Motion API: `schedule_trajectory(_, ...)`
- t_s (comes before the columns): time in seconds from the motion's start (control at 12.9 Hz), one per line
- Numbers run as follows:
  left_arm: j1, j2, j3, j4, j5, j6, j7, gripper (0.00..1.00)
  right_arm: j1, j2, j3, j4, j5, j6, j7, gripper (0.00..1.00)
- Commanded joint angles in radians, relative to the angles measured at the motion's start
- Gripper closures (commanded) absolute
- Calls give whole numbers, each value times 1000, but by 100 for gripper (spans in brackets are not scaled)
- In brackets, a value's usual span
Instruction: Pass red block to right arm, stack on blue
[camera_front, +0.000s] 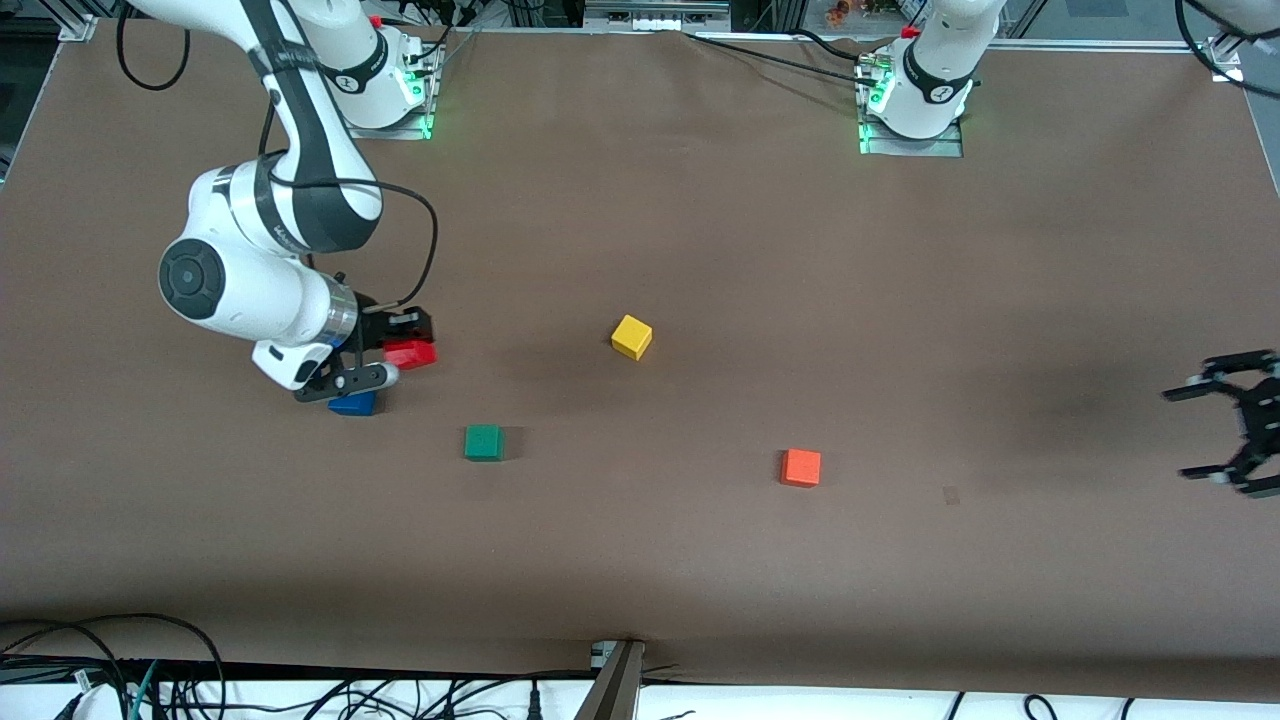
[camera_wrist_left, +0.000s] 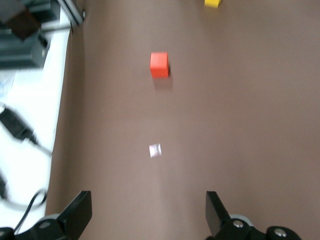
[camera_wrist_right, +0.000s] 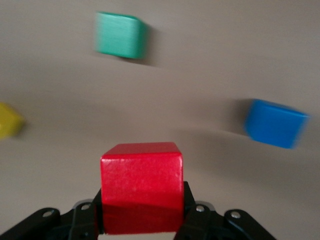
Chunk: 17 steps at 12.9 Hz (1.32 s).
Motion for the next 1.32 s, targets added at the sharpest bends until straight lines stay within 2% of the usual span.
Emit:
schedule_trajectory(0.0,-3,-89,18,-20,66,-13,-28,0,9,44,-44,7,-124,16,8,88)
schedule_trajectory(0.16,-9,-135,18,-22,93,-48,-66,0,8,50,-82,-5,-126,62,13,88)
schedule_trajectory(0.31,-29,-189,17,-29,98,-93,-143,0,8,58,-95,-7,-125,86,132,90)
schedule_trajectory(0.47,-100,-296,64,-87,103,-100,-251,0,8,78,-93,-7,-113,109,211,89)
schedule_trajectory(0.7,-283,-454,210,-152,92,-110,-396,0,-8,98,-93,-30,-115,167,180,88)
schedule_trajectory(0.93,-439,-577,308,-207,95,-114,-600,0,-14,101,-95,-65,-115,230,166,88)
schedule_trajectory(1.24,-773,-724,613,-346,86,-140,-828,0,-25,119,-93,-77,-113,273,146,88)
